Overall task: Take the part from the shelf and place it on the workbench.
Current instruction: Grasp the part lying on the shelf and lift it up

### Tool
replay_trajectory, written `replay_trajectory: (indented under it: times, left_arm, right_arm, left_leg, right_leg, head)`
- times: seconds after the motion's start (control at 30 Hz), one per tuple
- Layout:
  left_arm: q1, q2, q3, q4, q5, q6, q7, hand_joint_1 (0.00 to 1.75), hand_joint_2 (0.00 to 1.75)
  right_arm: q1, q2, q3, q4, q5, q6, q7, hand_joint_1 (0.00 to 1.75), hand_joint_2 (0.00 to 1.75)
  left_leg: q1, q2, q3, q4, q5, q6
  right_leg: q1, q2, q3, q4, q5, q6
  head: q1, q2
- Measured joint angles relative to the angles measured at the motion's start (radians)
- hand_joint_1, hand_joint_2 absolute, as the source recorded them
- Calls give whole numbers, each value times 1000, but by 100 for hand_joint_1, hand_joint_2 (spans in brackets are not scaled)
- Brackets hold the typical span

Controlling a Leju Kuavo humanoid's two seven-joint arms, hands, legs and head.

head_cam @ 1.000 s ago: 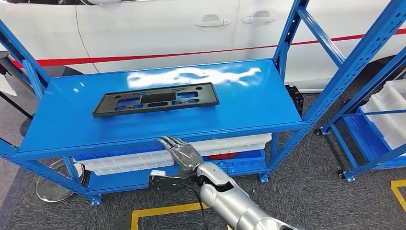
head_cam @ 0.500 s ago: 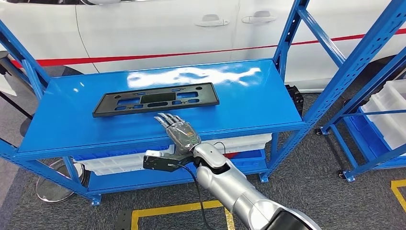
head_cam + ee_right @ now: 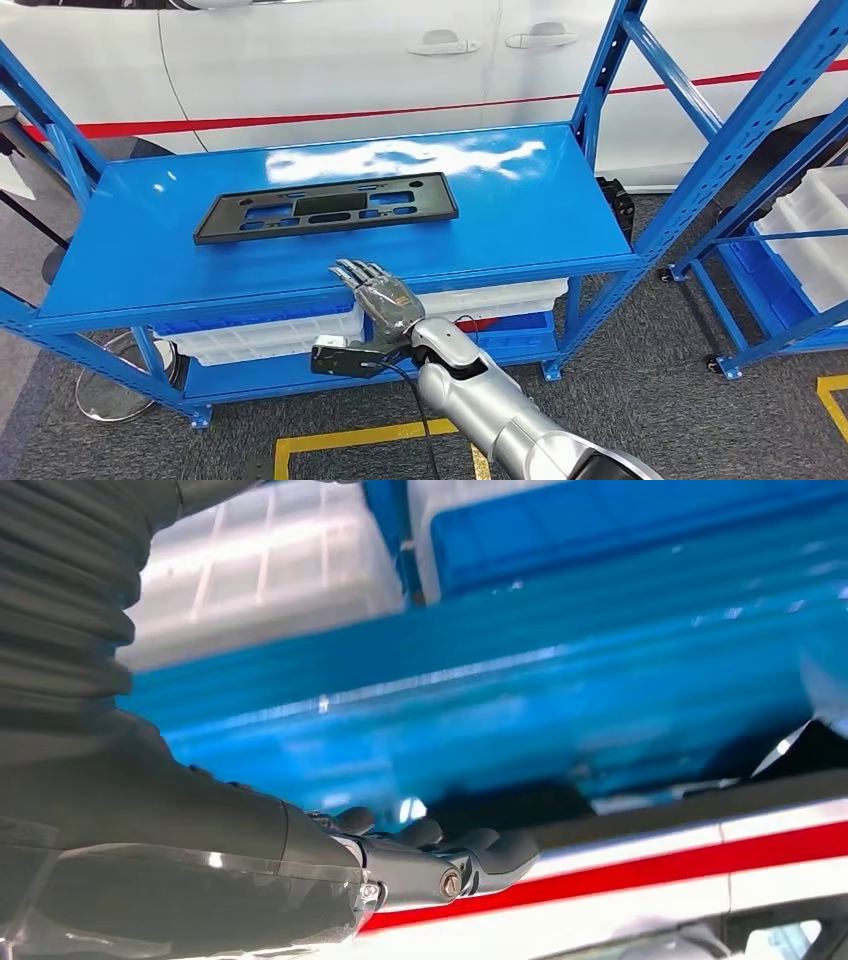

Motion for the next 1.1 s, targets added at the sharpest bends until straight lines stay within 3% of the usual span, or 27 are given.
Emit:
replay_trajectory:
  times: [0.07, 0.17, 0.4, 0.57, 0.83, 0.9, 0.97, 1.1]
  left_arm:
    - [-4, 0, 2, 7, -37, 0, 140, 0, 175]
    - [-5, -1, 1, 7, -69, 0, 211, 0, 175]
    - [-9, 2, -4, 37, -154, -16, 243, 0, 175]
    - [-10, 10, -25, 74, -221, -121, 202, 0, 175]
    - [-36, 3, -82, 94, -239, -215, 203, 0, 175]
    - [-42, 1, -110, 99, -176, -203, 183, 0, 175]
    - [-35, 1, -164, 99, -11, -137, 164, 0, 175]
    - [14, 7, -388, 71, 375, -13, 158, 0, 175]
  right_arm:
    - [14, -3, -1, 7, -14, -1, -16, 0, 175]
    - [32, -10, -1, 14, -22, -3, -26, 0, 175]
    - [110, -38, -4, -30, -92, 35, -8, 0, 175]
    - [182, -79, -4, -64, -129, -14, 14, 0, 175]
    - [133, -81, -2, -56, -92, -105, 22, 0, 175]
    - [107, -81, -2, -90, -82, -99, 40, 0, 175]
    - [97, -84, -2, -146, -53, -86, 64, 0, 175]
    - [101, -93, -1, -269, -10, -63, 89, 0, 175]
  left_leg:
    - [0, 0, 0, 0, 0, 0]
    - [0, 0, 0, 0, 0, 0]
    - [0, -1, 0, 0, 0, 0]
    - [0, -1, -1, 0, -1, 1]
    - [0, 0, 0, 0, 0, 2]
    - [0, 0, 0, 0, 1, 2]
    - [0, 0, 0, 0, 1, 2]
    - [0, 0, -2, 0, 0, 2]
  right_leg:
    - [0, 0, 0, 0, 0, 0]
    - [0, 0, 0, 0, 0, 0]
    - [0, -1, 1, 0, 0, 0]
    - [0, 0, 0, -1, 0, 0]
    - [0, 0, 1, -1, 1, 2]
    - [0, 0, 1, 0, 2, 2]
    - [0, 0, 1, 0, 1, 2]
    - [0, 0, 0, -1, 1, 2]
  head:
    - [0, 0]
    - [0, 0]
    - [0, 0]
    - [0, 0]
    - [0, 0]
    - [0, 0]
    - [0, 0]
    - [0, 0]
